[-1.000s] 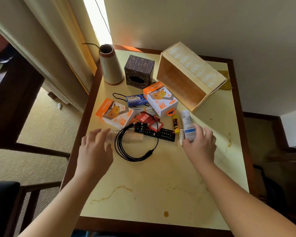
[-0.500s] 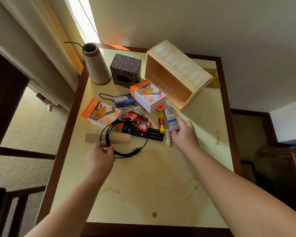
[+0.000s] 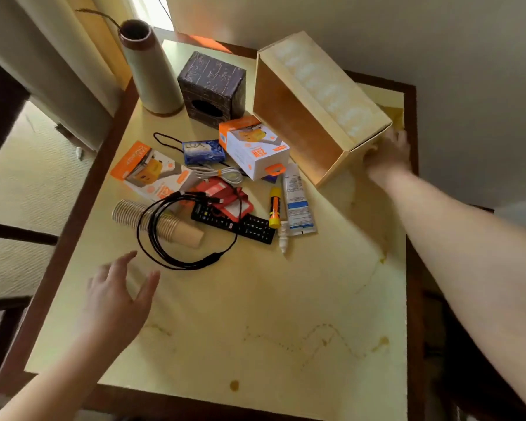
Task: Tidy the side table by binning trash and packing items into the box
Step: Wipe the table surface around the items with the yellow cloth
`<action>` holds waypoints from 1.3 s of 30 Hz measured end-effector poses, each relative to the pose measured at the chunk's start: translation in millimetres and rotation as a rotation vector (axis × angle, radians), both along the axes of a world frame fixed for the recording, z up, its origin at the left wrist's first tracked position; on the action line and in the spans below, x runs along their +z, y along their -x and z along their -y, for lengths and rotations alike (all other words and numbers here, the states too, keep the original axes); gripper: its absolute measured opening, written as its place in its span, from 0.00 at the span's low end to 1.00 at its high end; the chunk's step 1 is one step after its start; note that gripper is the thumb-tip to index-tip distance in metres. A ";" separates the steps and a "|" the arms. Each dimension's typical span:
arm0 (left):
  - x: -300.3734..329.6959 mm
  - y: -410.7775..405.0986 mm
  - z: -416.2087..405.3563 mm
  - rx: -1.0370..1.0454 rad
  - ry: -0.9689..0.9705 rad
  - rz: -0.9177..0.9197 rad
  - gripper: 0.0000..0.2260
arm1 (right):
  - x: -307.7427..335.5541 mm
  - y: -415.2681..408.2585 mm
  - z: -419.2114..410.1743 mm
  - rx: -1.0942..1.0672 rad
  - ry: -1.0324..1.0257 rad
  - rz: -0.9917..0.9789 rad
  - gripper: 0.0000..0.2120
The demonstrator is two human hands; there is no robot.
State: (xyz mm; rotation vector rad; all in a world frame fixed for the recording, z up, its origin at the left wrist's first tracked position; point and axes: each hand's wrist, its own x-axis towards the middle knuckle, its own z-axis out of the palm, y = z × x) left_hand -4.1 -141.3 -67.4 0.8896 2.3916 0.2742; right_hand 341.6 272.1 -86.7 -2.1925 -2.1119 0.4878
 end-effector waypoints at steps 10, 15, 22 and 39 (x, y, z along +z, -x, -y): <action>-10.3 17.3 2.8 -0.141 0.081 -0.102 0.21 | -8.5 -20.6 24.0 0.152 0.093 0.113 0.22; -18.4 4.3 7.4 -0.161 0.081 -0.129 0.25 | -7.7 -48.3 166.6 0.038 0.056 0.092 0.22; -27.1 2.3 26.1 -0.185 0.061 -0.112 0.31 | 1.1 -30.8 336.9 0.237 0.130 0.070 0.24; 13.5 62.8 69.5 -0.137 -0.058 0.022 0.22 | -49.8 63.0 350.1 -0.263 0.170 0.123 0.33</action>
